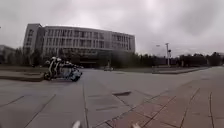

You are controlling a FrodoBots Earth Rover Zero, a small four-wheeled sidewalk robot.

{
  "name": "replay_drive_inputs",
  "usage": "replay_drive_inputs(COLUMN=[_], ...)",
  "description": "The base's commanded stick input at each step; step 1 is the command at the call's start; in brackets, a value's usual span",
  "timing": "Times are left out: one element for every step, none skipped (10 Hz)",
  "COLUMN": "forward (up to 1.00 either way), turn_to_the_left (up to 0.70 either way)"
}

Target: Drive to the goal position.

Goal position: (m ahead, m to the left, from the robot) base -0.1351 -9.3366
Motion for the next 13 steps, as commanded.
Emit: replay_drive_inputs(forward=[0.70, 0.70, 0.70, 0.70, 0.70, 0.70, 0.70, 0.70, 0.70, 0.70, 0.70, 0.70, 0.70], turn_to_the_left=[0.00, 0.00, 0.00, 0.00, 0.00, 0.00, 0.00, 0.00, 0.00, 0.00, 0.00, 0.00, 0.00])
